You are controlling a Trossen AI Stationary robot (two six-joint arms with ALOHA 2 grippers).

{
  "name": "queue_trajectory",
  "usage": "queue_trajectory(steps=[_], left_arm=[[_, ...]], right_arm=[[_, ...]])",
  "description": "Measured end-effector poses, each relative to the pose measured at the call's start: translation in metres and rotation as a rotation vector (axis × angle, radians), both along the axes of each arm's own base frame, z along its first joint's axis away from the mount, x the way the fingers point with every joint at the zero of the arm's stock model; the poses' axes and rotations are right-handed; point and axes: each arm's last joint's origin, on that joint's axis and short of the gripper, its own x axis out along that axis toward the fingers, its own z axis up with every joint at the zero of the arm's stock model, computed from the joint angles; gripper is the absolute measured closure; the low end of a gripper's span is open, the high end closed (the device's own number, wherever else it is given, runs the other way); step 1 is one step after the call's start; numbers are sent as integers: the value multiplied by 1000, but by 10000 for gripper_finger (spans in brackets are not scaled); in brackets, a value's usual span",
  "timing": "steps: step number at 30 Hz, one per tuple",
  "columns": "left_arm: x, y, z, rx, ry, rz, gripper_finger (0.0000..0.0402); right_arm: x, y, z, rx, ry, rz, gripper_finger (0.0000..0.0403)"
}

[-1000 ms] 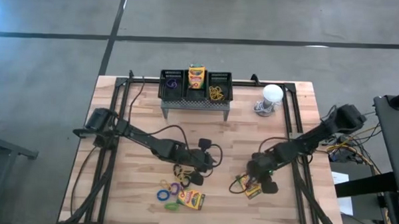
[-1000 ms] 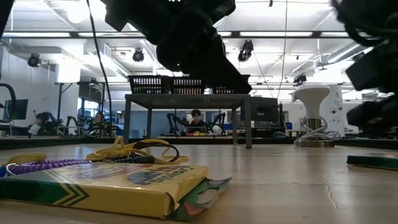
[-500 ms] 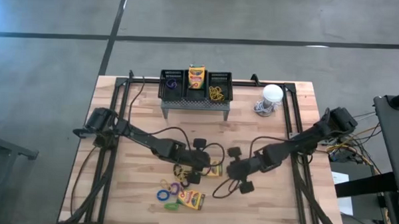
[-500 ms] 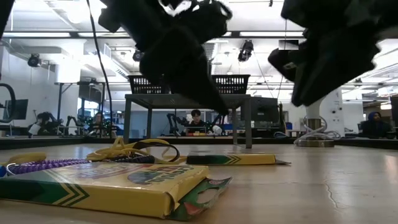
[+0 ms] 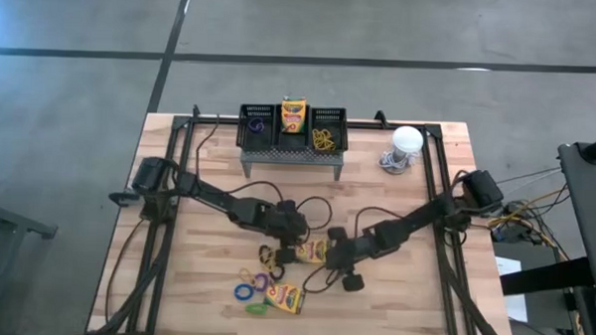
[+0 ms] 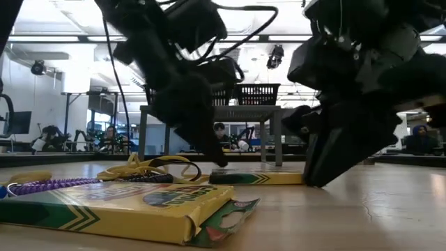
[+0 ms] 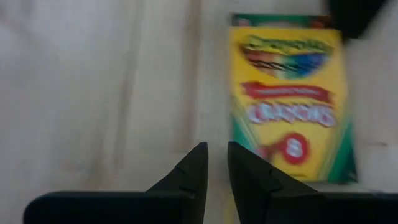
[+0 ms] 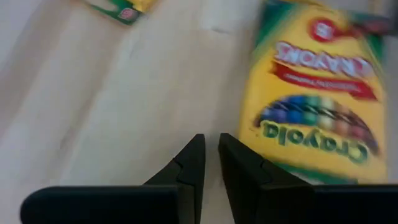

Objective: Pick & Place Office Desk Supplies
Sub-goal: Put the yellow crayon box into the middle black basket on the shelf

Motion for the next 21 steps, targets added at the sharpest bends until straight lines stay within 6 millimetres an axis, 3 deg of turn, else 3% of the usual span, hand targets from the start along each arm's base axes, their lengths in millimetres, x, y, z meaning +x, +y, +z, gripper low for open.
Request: queue_trajectory(steps=[7,12,16,21], left_arm=[[-7,-3,-10,-127,-47,-75,335],[-8,-3,3,-93,-70,-69,335],[-9,-7,16,-71,-115,-66,335],[-9,-22,15,-100,-139,-184,340]], right_arm=[[-12,-25,27,-212,-13,-233,355],[-23,-29,49,-178,-60,-315,355],[-26,-43,49,-104,-95,-373,339],[-23,-69,33,96,-182,-368,277]])
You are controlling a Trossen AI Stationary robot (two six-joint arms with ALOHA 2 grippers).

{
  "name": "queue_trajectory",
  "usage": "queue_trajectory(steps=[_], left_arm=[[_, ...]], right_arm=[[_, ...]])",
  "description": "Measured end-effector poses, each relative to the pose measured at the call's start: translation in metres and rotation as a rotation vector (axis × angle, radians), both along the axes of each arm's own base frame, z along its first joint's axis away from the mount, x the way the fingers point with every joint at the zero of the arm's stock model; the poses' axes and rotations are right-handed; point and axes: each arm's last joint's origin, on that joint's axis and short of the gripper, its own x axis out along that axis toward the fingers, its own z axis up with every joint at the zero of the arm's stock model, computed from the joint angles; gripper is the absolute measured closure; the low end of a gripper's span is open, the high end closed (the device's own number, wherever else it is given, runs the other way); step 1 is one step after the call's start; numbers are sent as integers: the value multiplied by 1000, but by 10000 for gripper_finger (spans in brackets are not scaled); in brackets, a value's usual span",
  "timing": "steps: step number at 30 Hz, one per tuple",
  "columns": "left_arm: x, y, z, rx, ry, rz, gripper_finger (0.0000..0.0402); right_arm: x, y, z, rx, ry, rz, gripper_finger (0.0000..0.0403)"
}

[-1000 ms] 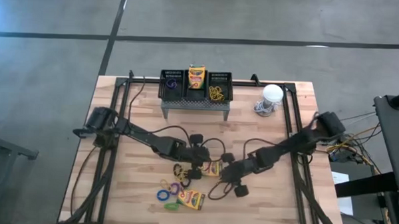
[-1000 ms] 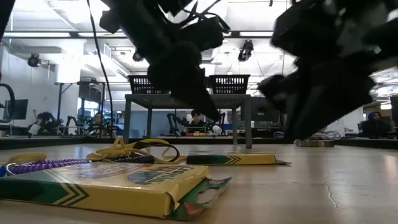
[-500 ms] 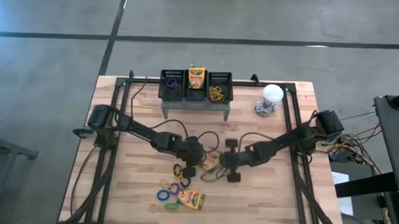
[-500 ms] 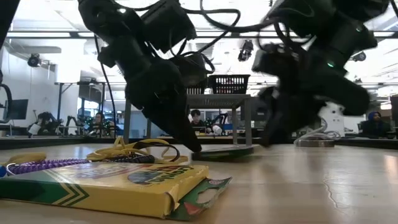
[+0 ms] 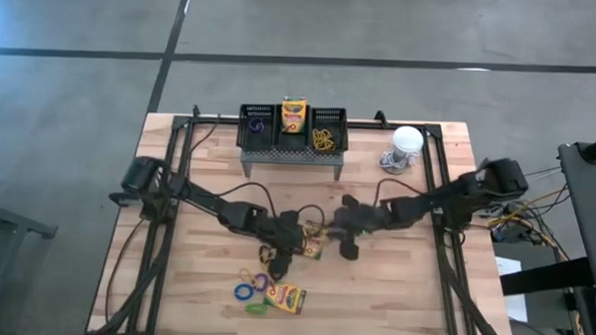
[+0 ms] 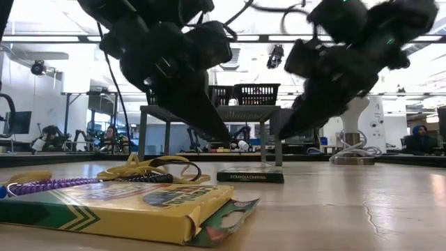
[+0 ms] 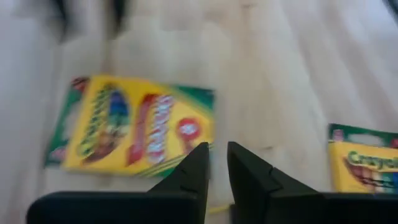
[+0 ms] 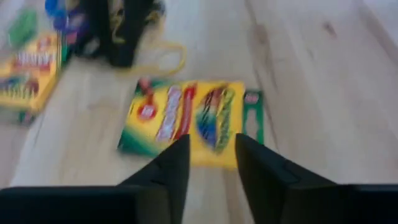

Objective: Pick & Place Office Desk Supplies
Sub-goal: Put the yellow crayon box into the middle black basket on the shelf

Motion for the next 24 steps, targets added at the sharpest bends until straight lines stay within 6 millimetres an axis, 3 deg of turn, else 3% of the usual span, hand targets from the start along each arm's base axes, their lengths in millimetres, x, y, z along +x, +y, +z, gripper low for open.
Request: queue_trajectory(steps=[7,12,17,24], left_arm=[[5,-4,-15,-6,-1,-30,394],[7,4,-26,-2,30,-7,395],[9,4,-29,-18,25,-8,397],[13,7,-40,-46,38,5,398]], right_arm=[[13,-35,-24,162,5,-23,178],[20,-47,-35,269,50,0,134],[27,-48,-37,318,70,8,116],[32,-47,-37,373,86,49,122]])
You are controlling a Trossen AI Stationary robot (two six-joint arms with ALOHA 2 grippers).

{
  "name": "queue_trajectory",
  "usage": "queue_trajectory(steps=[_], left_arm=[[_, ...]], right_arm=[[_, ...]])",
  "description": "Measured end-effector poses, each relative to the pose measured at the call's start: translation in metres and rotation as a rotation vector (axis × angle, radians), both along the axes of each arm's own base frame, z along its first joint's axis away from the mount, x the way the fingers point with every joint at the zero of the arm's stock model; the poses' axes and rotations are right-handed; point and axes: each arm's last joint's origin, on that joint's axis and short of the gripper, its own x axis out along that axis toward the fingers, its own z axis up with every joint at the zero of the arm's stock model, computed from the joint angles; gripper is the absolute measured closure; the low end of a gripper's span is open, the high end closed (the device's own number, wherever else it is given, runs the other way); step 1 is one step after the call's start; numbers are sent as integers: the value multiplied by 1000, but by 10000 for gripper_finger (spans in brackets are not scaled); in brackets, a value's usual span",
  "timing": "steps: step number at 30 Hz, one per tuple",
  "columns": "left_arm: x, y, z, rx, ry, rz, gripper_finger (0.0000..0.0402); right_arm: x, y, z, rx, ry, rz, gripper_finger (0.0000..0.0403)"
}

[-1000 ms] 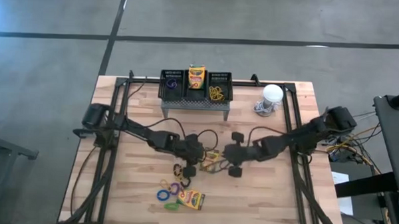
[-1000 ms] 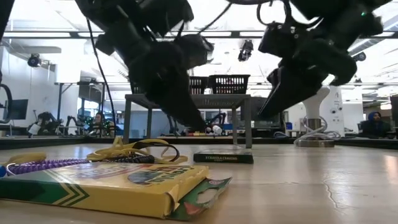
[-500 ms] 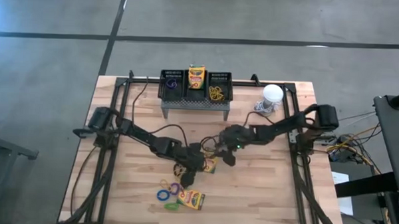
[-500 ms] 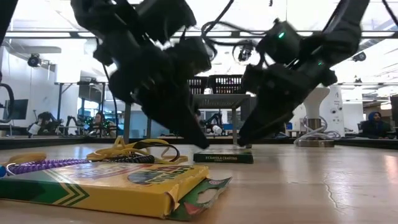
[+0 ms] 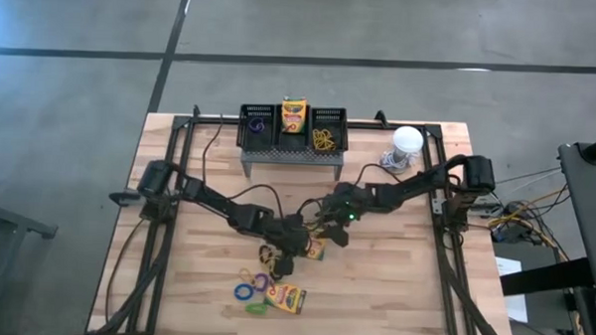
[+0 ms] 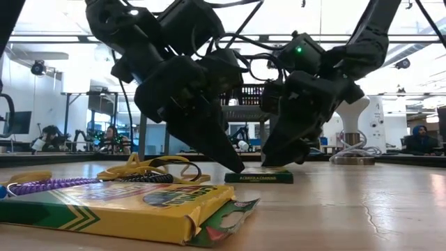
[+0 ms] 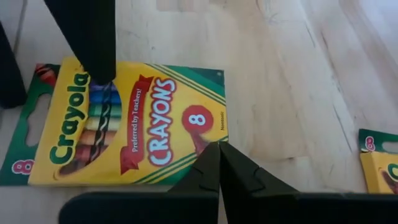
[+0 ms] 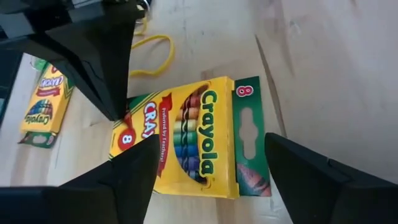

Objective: Pick & Place Office Desk Supplies
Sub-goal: Put the yellow crayon box into the middle black basket on the shelf

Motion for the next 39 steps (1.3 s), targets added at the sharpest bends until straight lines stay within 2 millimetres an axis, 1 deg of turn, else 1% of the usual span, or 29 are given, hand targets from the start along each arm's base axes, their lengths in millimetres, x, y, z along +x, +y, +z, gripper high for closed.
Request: queue_trajectory(steps=[9,18,26,28,31,34,37,39], left_arm=[[0,4,-1,-2,9,14,398],[-3,8,12,107,-27,81,398],[-1,13,16,209,-67,182,398],[-2,15,23,236,-87,214,398],[-3,15,42,254,-146,249,398],[-7,15,56,248,-161,269,397],[-12,15,67,230,-162,286,397],[-16,12,67,199,-123,280,396]], right_arm=[[-3,6,11,80,6,78,134],[-3,8,13,96,9,98,136],[-1,12,31,97,-58,137,143],[-1,14,35,96,-72,147,147],[-2,14,36,92,-72,147,152],[-2,15,36,81,-77,157,154],[-3,20,35,37,-93,206,154],[-3,25,35,45,-83,210,154]])
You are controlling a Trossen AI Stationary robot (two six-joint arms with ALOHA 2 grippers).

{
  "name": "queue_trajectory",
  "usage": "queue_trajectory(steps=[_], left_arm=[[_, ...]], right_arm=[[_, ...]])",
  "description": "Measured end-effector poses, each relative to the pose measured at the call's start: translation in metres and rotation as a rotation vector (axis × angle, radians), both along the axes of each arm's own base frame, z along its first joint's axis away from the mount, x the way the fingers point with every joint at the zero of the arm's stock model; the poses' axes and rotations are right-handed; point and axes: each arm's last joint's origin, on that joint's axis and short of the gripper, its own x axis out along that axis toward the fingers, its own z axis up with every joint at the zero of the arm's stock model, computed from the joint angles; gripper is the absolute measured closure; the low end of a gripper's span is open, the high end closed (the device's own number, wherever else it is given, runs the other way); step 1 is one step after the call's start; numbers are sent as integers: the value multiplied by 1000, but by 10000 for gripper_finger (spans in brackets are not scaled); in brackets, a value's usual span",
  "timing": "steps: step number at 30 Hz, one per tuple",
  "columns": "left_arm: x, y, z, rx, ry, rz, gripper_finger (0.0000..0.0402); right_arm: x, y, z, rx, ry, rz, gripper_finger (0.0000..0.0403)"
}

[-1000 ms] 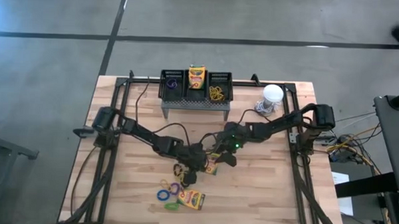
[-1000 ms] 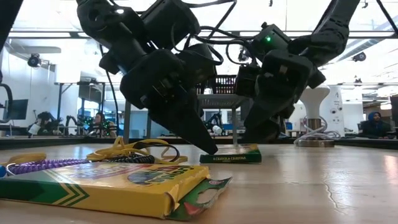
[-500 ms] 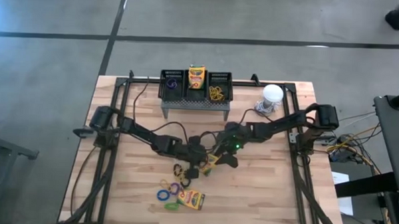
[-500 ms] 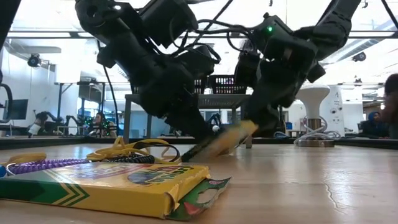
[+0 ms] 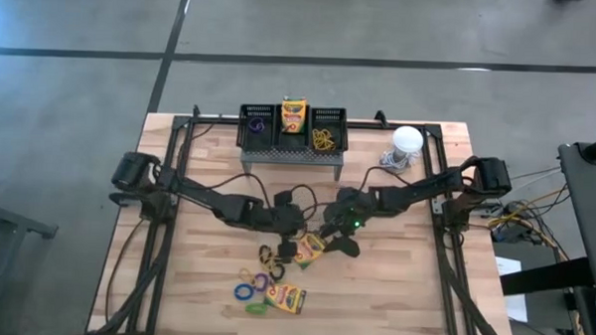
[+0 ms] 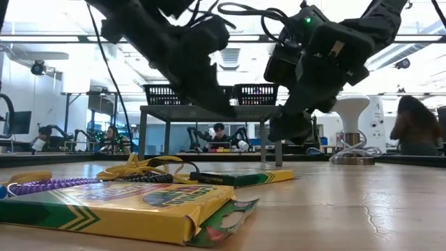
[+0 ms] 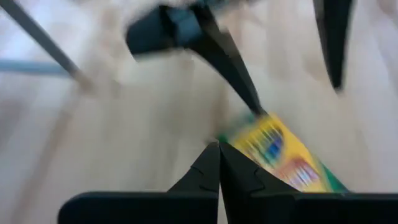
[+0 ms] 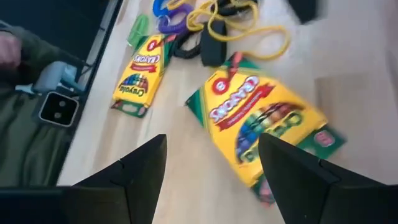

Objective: Pick & Place Office Desk Supplies
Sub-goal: Put the yellow crayon box into the middle black basket on the shelf

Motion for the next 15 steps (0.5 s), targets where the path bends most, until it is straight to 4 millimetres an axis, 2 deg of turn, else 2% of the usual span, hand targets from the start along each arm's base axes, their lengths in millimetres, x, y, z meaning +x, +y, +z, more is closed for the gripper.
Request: queue_trajectory(steps=[3,7,15], left_arm=[[-7,-12,-7,-56,79,-128,396],[-13,-32,-19,-143,86,-297,397],[-9,-40,-54,-200,134,-294,400]], right_arm=[[-3,7,-4,5,84,-72,154],[-9,9,-11,-41,184,-131,154],[-10,6,-13,-56,201,-182,154]])
